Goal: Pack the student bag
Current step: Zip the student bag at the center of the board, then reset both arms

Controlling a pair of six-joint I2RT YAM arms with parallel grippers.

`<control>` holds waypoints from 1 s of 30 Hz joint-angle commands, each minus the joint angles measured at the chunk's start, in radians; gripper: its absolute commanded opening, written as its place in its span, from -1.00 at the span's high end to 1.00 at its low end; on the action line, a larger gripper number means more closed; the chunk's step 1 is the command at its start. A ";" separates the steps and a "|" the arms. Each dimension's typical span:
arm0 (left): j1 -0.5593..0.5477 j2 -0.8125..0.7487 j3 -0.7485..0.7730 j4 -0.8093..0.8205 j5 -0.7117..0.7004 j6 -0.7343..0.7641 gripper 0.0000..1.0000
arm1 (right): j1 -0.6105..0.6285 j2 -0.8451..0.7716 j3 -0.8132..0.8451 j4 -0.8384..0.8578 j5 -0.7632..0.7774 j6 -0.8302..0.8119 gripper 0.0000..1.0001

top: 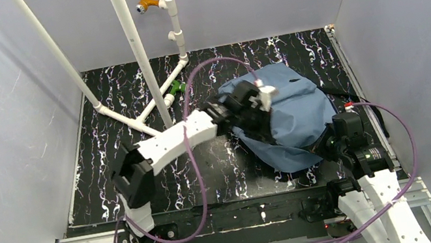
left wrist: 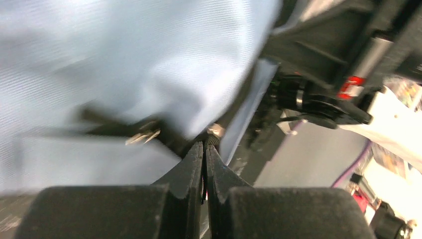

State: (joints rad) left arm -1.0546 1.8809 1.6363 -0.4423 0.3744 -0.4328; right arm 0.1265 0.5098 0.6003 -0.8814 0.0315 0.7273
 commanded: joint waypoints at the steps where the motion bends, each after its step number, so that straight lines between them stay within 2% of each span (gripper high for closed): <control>1: 0.195 -0.146 -0.111 -0.128 -0.111 0.109 1.00 | 0.004 0.000 0.045 -0.026 0.107 0.001 0.97; 5: 0.273 -0.165 -0.158 -0.143 -0.124 0.144 1.00 | 0.004 0.015 0.040 -0.008 0.095 -0.004 0.97; 11: 0.275 -0.163 -0.138 -0.128 -0.058 0.134 1.00 | 0.004 0.037 0.063 0.055 -0.022 -0.096 0.97; 13: 0.275 -0.164 -0.123 -0.135 -0.049 0.132 1.00 | 0.004 0.039 0.093 0.049 -0.054 -0.138 0.83; 16: 0.275 -0.174 -0.106 -0.152 -0.014 0.126 0.63 | 0.004 0.038 0.148 0.023 -0.037 -0.190 0.55; 18: 0.275 -0.196 -0.107 -0.151 0.017 0.114 0.39 | 0.004 0.042 0.182 0.002 -0.035 -0.218 0.44; 19: 0.275 -0.211 -0.108 -0.151 0.038 0.109 0.33 | 0.004 0.044 0.193 -0.005 -0.036 -0.226 0.38; 25: 0.272 -0.301 -0.137 -0.143 0.087 0.092 0.10 | 0.004 0.023 0.203 0.016 -0.097 -0.234 -0.39; 30: 0.271 -0.425 -0.201 -0.103 0.090 0.097 -0.07 | 0.004 0.022 0.235 0.042 -0.167 -0.261 -0.79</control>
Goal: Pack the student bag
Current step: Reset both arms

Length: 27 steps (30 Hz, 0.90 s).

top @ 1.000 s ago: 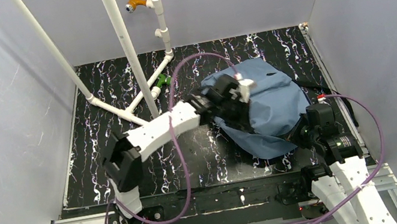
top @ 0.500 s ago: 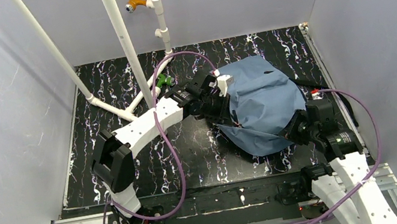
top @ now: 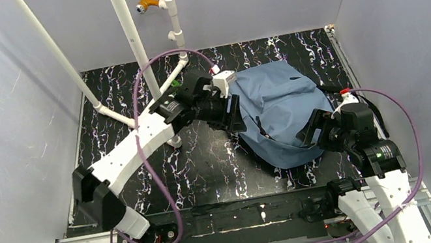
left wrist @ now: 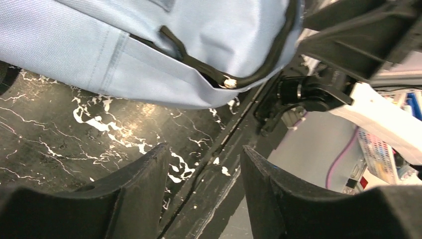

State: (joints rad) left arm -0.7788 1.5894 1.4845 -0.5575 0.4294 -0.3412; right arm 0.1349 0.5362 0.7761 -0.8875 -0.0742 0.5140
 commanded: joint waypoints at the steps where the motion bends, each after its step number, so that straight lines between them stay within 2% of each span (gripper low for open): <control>1: -0.004 -0.169 -0.069 0.033 0.037 0.005 -0.12 | -0.004 0.001 0.087 0.049 -0.066 -0.063 -0.85; 4: -0.004 -0.292 -0.128 0.120 0.062 0.000 -0.28 | -0.004 0.021 0.170 0.041 -0.055 -0.114 -0.96; 8: -0.007 -0.475 -0.178 0.218 0.060 -0.004 -0.43 | -0.004 0.045 0.316 0.030 0.013 -0.152 -0.97; 12: -0.008 -0.645 -0.188 0.247 0.011 0.028 -0.55 | -0.004 0.068 0.470 0.000 0.124 -0.178 -0.97; 16: -0.008 -0.809 -0.200 0.227 -0.130 0.084 -0.65 | -0.001 0.069 0.597 -0.013 0.242 -0.203 -0.97; 20: -0.008 -0.976 -0.216 0.195 -0.335 0.124 -0.71 | 0.015 0.076 0.699 -0.010 0.343 -0.226 -0.97; 24: -0.008 -1.103 -0.234 0.181 -0.491 0.168 -0.80 | 0.044 0.097 0.762 0.010 0.398 -0.244 -0.97; 27: -0.008 -1.159 -0.229 0.150 -0.549 0.184 -0.84 | 0.062 0.110 0.783 0.027 0.422 -0.251 -0.97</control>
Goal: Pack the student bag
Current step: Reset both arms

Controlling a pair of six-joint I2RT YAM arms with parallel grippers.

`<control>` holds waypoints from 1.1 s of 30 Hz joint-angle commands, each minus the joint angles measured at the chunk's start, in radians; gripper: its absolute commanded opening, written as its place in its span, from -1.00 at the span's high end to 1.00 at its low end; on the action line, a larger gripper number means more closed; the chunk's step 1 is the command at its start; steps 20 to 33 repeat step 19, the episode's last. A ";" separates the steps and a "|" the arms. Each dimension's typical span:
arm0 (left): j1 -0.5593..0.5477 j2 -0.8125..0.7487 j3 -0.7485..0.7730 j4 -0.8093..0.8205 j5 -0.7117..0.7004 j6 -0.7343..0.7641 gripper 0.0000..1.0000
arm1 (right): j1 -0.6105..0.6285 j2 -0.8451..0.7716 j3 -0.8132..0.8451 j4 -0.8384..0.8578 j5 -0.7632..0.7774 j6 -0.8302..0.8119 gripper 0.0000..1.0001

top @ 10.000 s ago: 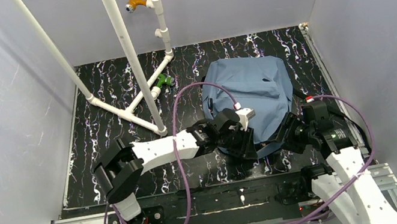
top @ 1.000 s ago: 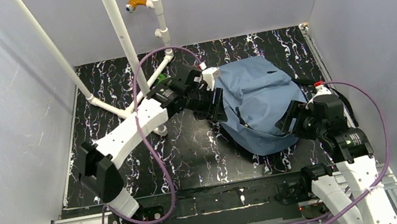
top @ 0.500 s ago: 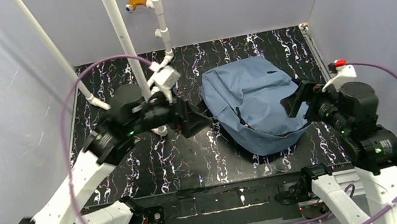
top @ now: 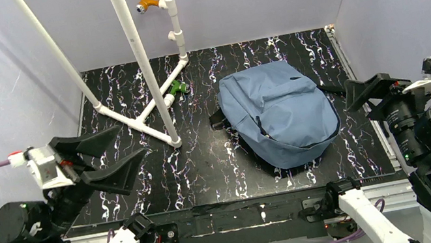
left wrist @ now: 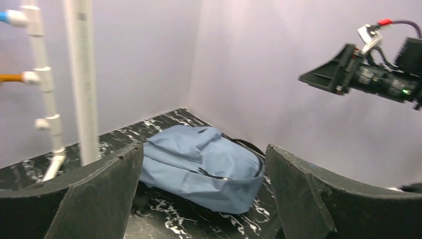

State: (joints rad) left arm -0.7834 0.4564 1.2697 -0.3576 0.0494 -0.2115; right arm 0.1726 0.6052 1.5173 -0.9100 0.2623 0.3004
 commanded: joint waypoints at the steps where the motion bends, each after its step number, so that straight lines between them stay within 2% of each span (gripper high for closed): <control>1: -0.003 -0.037 -0.009 -0.062 -0.183 0.058 -0.85 | 0.027 0.042 0.046 0.052 0.093 -0.039 -0.97; 4: -0.003 -0.057 0.009 -0.103 -0.208 0.059 -0.96 | 0.039 0.041 0.046 0.067 0.114 -0.048 -0.97; 16: -0.003 -0.068 0.041 -0.162 -0.233 0.066 -0.96 | 0.048 0.014 -0.012 0.110 0.090 -0.056 -0.97; 33: -0.003 -0.070 0.039 -0.168 -0.233 0.060 -0.96 | 0.047 0.024 -0.001 0.085 0.111 -0.044 -0.97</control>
